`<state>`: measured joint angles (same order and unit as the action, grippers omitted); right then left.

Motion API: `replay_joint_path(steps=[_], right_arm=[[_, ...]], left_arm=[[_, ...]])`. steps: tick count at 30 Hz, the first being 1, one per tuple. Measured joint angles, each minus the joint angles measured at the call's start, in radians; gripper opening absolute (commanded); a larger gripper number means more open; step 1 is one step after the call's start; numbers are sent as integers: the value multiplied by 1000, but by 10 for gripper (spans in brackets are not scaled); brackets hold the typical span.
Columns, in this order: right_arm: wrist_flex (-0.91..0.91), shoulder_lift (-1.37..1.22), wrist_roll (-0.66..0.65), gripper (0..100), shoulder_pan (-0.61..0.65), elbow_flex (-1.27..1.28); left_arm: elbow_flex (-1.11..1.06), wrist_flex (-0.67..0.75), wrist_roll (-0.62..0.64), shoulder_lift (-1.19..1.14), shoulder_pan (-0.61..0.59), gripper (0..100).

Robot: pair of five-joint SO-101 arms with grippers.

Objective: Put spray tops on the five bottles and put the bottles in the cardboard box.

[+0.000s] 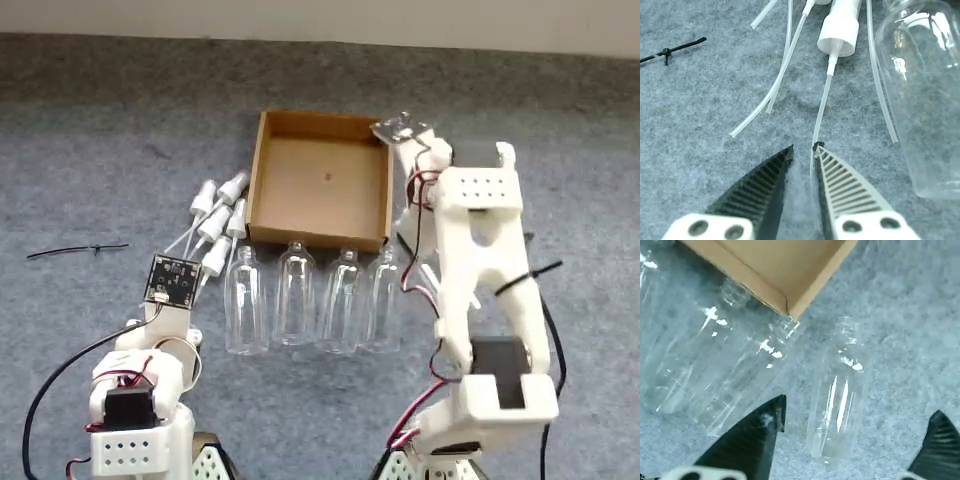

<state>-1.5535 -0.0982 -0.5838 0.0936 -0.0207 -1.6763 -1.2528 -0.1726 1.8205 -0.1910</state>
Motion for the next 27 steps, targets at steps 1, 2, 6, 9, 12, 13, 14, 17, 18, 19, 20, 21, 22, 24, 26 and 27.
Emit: replay_joint_path(steps=[1, 2, 6, 9, 12, 13, 14, 17, 18, 19, 20, 21, 22, 24, 26, 27], right_arm=[[11, -35, 0, 346, 0, -5], [21, -71, 0, 337, 0, -8], [54, -172, 0, 332, -21, -11], [68, -196, 0, 332, -28, -11], [77, -198, 0, 329, -21, -11], [95, -198, 2, 329, -23, -11], [107, -198, 2, 328, -25, -11], [133, -213, 2, 328, -26, -11], [135, -226, 2, 328, -25, -11], [133, -236, 2, 328, -25, -11], [133, -247, 2, 328, -25, -11], [133, -255, 2, 328, -26, -11], [133, -262, 2, 328, -26, -11], [137, -273, 2, 327, -26, -11], [138, -276, 2, 300, -25, -11], [138, -276, 2, 279, -25, -11]], left_arm=[[0, 0, 0, 0, 0, 78], [0, 0, 0, 0, 0, 78], [0, 0, 0, 0, 0, 78], [0, 0, 0, 0, 0, 78], [0, 0, 0, 0, 0, 78], [0, 0, 0, 0, 0, 78], [0, 0, 0, 0, 0, 78], [0, 0, 0, 0, 0, 78], [0, 0, 0, 0, 0, 78], [0, 0, 0, 0, 0, 78], [0, 0, 0, 0, 0, 78], [0, 0, 0, 0, 0, 78], [0, 0, 0, 0, 0, 78], [0, 0, 0, 0, 0, 78], [0, 0, 0, 0, 0, 78], [0, 0, 0, 0, 0, 78]])
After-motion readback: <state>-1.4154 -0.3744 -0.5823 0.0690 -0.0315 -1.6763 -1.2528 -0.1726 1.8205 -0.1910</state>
